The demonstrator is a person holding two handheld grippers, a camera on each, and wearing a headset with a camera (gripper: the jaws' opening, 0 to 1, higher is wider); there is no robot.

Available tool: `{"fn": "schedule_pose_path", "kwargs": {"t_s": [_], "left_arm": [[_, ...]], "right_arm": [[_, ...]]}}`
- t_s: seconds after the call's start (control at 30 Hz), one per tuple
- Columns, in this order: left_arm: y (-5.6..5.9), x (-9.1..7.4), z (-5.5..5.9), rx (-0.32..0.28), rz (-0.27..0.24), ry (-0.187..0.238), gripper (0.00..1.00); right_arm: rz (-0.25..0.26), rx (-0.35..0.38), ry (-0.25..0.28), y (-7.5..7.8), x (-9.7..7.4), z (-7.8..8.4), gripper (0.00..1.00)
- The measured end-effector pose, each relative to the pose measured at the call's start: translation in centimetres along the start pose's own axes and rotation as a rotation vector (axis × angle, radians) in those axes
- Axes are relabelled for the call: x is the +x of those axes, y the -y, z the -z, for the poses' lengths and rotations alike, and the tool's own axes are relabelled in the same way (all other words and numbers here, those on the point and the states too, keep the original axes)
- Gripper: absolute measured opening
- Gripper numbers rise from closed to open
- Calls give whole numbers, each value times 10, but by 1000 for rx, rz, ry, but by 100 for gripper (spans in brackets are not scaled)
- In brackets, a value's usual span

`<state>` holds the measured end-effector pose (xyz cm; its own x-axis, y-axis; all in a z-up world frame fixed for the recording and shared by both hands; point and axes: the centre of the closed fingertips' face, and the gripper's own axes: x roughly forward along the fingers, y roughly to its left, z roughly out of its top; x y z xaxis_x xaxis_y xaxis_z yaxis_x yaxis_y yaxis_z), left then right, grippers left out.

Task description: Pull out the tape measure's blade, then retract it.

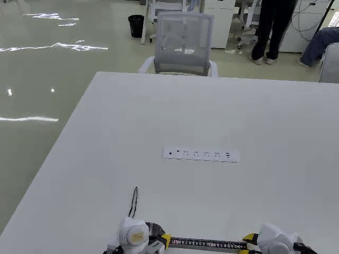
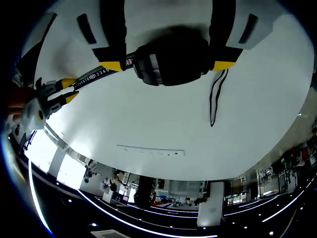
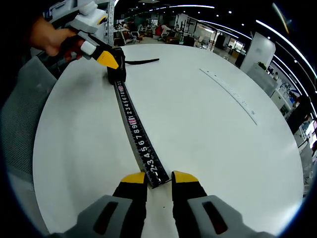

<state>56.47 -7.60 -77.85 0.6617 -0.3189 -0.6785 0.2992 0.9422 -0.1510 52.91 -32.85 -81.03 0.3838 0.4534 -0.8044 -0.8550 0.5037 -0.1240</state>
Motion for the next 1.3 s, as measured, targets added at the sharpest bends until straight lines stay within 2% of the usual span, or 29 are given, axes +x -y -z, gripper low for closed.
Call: {"fn": "schedule_pose_path", "kwargs": {"t_s": [0.37,0.43,0.53,0.67,1.13,1.3], "left_arm": [[-3,1,2,13,-30,-5,60],[-4,1,2,12,-33,-4,60],[-4,1,2,2,-40,-1,61],[-4,2,2,-6,-49,-11,61],[-4,4,6,83,-107,-51,59],[-6,3,6,90,-99,-59,59]], "right_arm": [[-11,8,-2,-1,0,2,16],[-21,32,-24,-1,-1,2,15],[-33,7,-68,-1,1,2,15],[-44,16,-81,-2,1,3,14],[-43,10,-83,-2,0,4,14],[-46,7,-83,-3,-1,3,14]]}}
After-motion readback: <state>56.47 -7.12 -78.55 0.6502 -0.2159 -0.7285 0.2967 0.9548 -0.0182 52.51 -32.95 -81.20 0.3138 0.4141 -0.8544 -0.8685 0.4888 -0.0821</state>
